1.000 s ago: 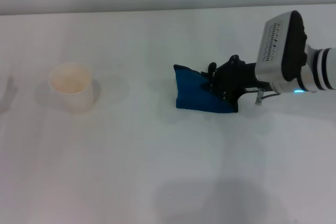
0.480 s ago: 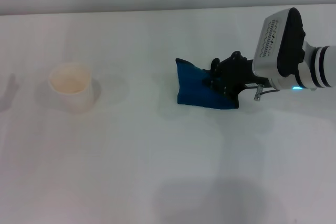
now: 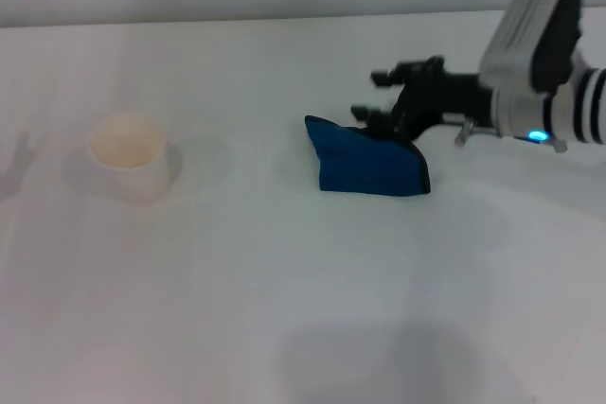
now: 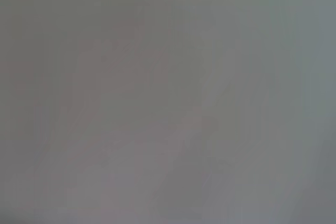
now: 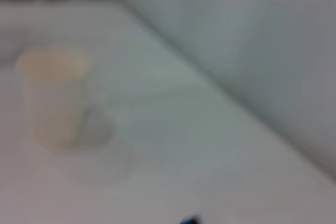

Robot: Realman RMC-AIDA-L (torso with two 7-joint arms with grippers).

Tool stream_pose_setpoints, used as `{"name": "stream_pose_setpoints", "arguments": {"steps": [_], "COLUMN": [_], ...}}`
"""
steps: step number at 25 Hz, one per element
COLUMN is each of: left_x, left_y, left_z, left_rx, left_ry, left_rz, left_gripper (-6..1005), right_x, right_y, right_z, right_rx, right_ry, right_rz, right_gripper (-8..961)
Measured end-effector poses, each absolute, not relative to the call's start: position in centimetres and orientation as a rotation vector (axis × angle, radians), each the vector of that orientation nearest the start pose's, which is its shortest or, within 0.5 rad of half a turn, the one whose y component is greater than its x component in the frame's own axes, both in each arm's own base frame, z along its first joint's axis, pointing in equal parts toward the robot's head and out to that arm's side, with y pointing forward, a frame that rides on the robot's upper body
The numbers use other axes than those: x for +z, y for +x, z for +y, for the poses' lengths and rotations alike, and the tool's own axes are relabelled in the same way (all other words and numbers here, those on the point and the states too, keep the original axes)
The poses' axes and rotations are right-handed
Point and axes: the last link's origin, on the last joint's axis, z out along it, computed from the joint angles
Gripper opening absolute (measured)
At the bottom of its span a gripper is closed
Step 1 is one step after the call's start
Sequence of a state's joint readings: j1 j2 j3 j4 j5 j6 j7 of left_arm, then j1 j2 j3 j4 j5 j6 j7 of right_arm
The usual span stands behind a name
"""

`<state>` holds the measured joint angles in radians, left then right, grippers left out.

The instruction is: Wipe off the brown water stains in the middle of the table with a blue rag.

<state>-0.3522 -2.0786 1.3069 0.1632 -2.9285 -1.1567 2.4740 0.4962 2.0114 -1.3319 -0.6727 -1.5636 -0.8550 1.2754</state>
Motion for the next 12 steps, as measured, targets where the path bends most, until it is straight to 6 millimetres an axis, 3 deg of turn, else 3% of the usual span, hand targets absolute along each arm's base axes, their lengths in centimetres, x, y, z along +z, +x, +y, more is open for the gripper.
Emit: {"name": "stream_pose_setpoints", "arguments": {"steps": [7, 10, 12], "left_x": [1.2, 1.2, 1.1], "left_y": [-35.8, -35.8, -35.8], "left_z": [31.5, 31.5, 31.4], "left_rx": [-0.937, -0.937, -0.935], "left_ry": [-1.499, -1.500, -1.502], "left_rz": [-0.860, -0.861, -0.863], "left_gripper": [885, 885, 886], "right_x": [1.6, 3.9, 5.0], "right_y": [28.3, 29.9, 30.7], "right_z": [39.1, 38.5, 37.8], "right_rx": [0.735, 0.973, 1.095], "right_ry": [-2.110, -1.875, -1.746], "right_rz": [0.685, 0.802, 0.849], "right_gripper": [585, 707, 723]}}
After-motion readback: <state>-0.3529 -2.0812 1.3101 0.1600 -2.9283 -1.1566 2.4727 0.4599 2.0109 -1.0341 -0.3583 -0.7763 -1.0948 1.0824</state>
